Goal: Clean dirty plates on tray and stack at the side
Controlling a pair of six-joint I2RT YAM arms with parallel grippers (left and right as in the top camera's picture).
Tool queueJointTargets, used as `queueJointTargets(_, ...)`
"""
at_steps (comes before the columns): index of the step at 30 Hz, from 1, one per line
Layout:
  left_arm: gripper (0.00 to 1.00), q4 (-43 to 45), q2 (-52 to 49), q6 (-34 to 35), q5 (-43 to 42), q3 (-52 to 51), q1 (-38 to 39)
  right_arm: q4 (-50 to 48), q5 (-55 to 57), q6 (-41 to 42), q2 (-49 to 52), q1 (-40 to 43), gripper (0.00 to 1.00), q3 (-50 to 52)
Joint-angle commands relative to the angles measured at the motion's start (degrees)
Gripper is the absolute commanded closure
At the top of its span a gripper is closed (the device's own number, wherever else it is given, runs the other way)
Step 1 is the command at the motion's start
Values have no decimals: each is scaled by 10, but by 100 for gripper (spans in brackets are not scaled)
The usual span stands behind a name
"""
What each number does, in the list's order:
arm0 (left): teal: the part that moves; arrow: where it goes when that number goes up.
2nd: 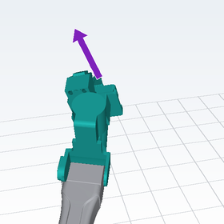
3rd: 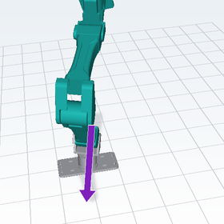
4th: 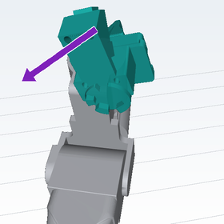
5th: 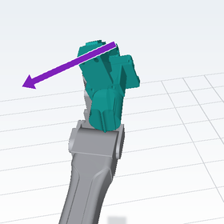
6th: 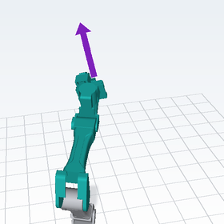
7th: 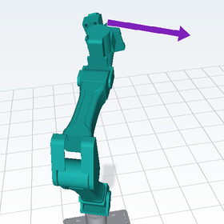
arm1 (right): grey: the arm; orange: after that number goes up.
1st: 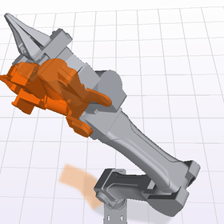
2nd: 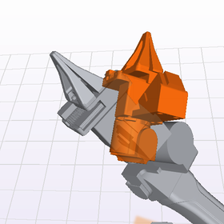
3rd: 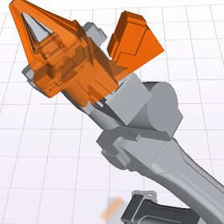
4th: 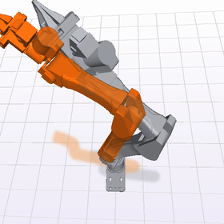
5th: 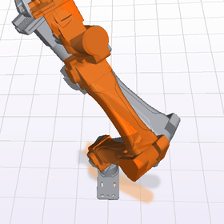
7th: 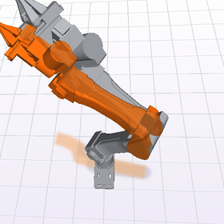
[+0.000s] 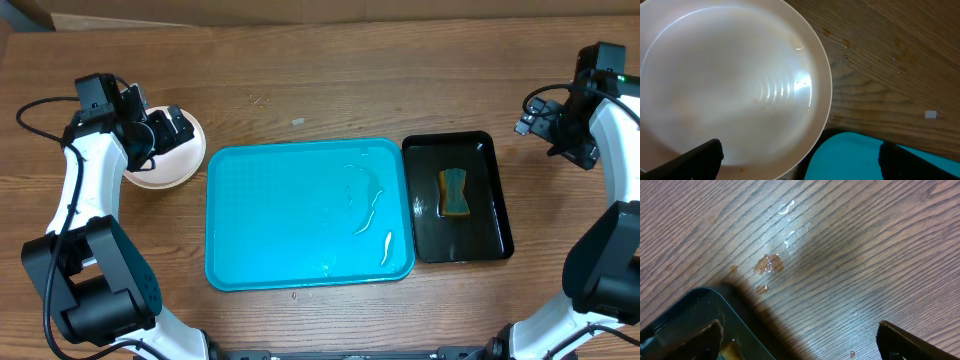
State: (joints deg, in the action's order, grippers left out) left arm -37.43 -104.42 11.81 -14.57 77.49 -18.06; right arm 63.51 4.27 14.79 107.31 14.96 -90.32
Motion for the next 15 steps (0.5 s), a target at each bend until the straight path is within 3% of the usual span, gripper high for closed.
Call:
queueJointTargets(1, 0, 2, 0, -9, -3, -2, 1, -3, 0, 3, -7, 2, 0, -9)
queueJointTargets(15, 0, 2, 0, -9, -3, -2, 1, -4, 0, 3, -34, 0, 0, -8)
